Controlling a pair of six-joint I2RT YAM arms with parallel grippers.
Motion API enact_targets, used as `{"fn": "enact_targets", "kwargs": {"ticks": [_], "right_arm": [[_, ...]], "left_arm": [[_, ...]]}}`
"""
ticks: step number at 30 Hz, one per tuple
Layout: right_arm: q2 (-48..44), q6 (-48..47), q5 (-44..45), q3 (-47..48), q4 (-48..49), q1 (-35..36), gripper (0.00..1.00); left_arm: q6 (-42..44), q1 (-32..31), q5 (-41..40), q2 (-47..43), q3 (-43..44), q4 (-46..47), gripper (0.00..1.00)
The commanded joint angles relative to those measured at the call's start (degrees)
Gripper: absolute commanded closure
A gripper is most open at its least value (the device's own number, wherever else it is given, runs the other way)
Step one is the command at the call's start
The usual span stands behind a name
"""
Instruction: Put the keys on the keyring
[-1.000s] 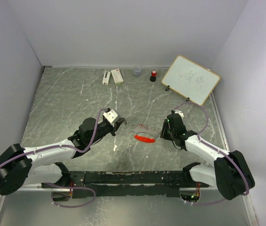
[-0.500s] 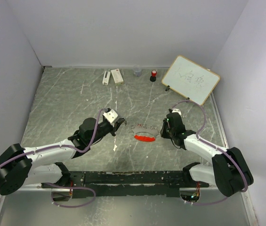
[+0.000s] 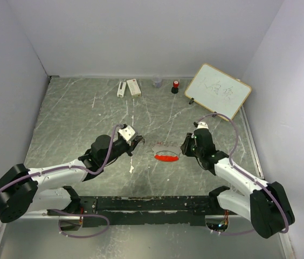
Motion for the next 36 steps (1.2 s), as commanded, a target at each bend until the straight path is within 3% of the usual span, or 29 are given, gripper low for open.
{"fn": "enact_targets", "kwargs": {"ticks": [1,7,14,36], "right_arm": [[-2.55,-0.35,2.42,0.79,-1.29,0.20,0.74],[1.18,-0.80,4.02,3.31,-4.00,0.18,0.70],[6.12,-3.66,1.12,5.11,-3.83,0.41,0.69],[15.19,-6.99,5.92,12.49,-10.68,3.99,0.69]], "left_arm": [[-0.86,0.40,1.21,-0.14,-0.34,2.20,0.94],[-0.93,0.42,0.98,-0.94,-0.69,1.79,0.93],[-0.96,0.40,0.73,-1.19,-1.05,1.44,0.93],[-0.84,0.39,0.49,-0.60,-1.13,1.84,0.93]]}}
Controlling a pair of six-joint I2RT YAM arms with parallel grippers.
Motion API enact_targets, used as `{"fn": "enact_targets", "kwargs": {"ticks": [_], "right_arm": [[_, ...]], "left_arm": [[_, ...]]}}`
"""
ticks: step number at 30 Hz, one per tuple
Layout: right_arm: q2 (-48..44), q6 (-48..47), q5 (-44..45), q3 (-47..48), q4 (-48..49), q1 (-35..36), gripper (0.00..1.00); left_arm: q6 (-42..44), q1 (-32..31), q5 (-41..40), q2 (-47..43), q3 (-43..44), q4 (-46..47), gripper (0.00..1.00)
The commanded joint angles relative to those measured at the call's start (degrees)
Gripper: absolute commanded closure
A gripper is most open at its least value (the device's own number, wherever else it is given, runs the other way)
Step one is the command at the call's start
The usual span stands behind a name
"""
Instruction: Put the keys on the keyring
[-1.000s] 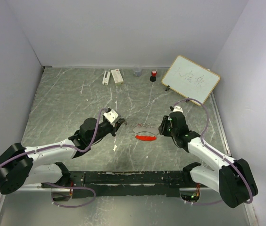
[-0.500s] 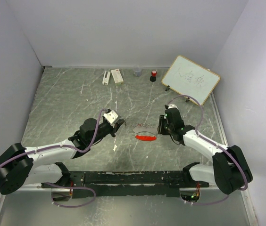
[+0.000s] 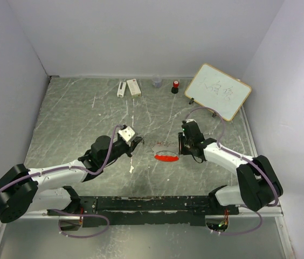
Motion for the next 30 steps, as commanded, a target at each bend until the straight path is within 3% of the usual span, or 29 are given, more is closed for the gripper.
{"fn": "enact_targets", "kwargs": {"ticks": [1,6,16,30], "right_arm": [[0.73,-0.97,2.12,1.98,-1.38,0.84,0.69],[1.62,-1.12,2.84,2.59,-1.55,1.05,0.72],[1.64,-0.49,4.22,3.45,-2.20,1.14,1.00],[-3.65,3.52,-2.94,0.63,0.14,1.23,1.00]], "left_arm": [[-0.47,0.39,0.56,-0.43,-0.35,1.86,0.93],[-0.38,0.39,0.51,-0.60,-0.51,1.77,0.93],[-0.12,0.38,0.45,-0.80,-0.20,1.23,0.93],[-0.47,0.42,0.63,-0.86,-0.72,1.81,0.93]]}}
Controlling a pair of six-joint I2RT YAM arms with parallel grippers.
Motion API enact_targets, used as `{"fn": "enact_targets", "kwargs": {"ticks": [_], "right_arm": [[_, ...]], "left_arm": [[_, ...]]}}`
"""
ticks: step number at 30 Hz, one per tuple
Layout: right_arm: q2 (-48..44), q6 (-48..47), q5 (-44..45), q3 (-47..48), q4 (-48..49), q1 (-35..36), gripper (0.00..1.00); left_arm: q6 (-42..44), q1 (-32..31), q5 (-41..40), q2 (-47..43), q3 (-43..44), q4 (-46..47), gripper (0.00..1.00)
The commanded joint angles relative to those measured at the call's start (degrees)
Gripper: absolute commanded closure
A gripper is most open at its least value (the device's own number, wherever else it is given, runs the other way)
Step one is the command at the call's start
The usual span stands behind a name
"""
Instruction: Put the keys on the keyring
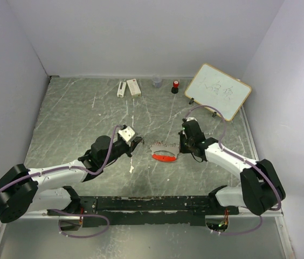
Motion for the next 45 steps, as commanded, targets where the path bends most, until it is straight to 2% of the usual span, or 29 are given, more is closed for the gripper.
{"fn": "enact_targets", "kwargs": {"ticks": [1,7,16,25,30,33,45], "right_arm": [[-2.35,2.27,-3.11,-1.19,1.40,0.31,1.00],[-1.41,3.24,-1.46,-0.75,-1.26,0.31,1.00],[-2.23,5.52,-7.52,-2.75,-1.38,0.35,1.00],[-2.53,6.05,-7.52,-3.73,-2.42,0.35,1.00],[-1.50,5.91,-7.68,-3.45,-1.87,0.35,0.88],[-1.02,5.67,-7.81,-3.09,-1.86,0.39,0.85],[-0.78,5.24,-6.25,-2.45,-2.93,0.35,0.87]], "left_arm": [[-0.52,0.42,0.64,-0.86,-0.71,1.73,0.93],[-0.65,0.42,0.44,-1.45,-1.01,1.40,0.93],[-0.88,0.39,0.55,-1.61,-1.31,1.69,0.93],[-1.10,0.43,0.72,-1.64,-1.74,2.14,0.93],[-1.01,0.43,0.50,-1.74,-1.89,1.89,0.93],[-0.95,0.35,0.29,-1.83,-1.79,1.80,0.93],[-0.96,0.42,0.28,-1.66,-1.85,1.89,0.93]]}}
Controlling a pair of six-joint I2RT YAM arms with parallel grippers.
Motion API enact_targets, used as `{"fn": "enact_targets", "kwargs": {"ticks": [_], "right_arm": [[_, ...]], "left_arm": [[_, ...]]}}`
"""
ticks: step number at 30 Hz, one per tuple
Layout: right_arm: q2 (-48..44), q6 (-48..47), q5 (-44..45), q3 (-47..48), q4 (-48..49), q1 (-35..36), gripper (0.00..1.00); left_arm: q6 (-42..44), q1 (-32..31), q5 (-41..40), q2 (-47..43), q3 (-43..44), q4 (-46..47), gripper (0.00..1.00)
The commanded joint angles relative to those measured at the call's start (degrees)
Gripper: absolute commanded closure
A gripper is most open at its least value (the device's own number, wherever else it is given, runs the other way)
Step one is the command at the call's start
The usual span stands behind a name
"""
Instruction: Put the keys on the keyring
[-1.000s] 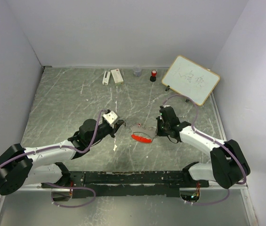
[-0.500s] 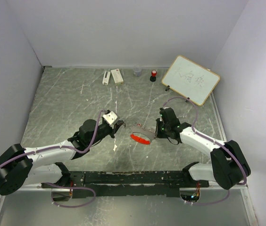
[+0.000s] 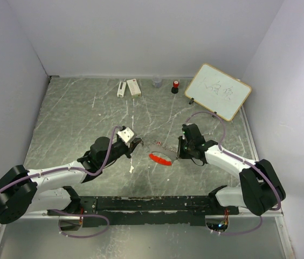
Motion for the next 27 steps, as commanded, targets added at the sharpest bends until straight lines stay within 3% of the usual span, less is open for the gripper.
{"fn": "enact_targets", "kwargs": {"ticks": [1,5,11,19,27], "right_arm": [[0.14,-0.21,0.87,0.85,-1.20,0.22,0.89],[0.14,-0.29,1.10,1.10,-1.41,0.20,1.00],[-1.29,1.31,-0.23,1.31,-0.02,0.22,1.00],[-5.10,9.47,-7.42,-0.03,14.17,0.26,1.00],[-1.40,13.86,-6.05,5.39,20.63,5.83,1.00]], "left_arm": [[-0.56,0.38,0.28,-0.85,-0.71,1.88,0.93],[-0.52,0.36,0.32,-1.00,-0.79,1.92,0.94],[-0.18,0.35,1.48,-1.45,-0.88,2.52,0.93],[1.29,0.39,6.01,-4.53,-0.66,3.82,0.93],[3.64,0.39,11.62,-4.58,1.74,5.56,0.93]]}}
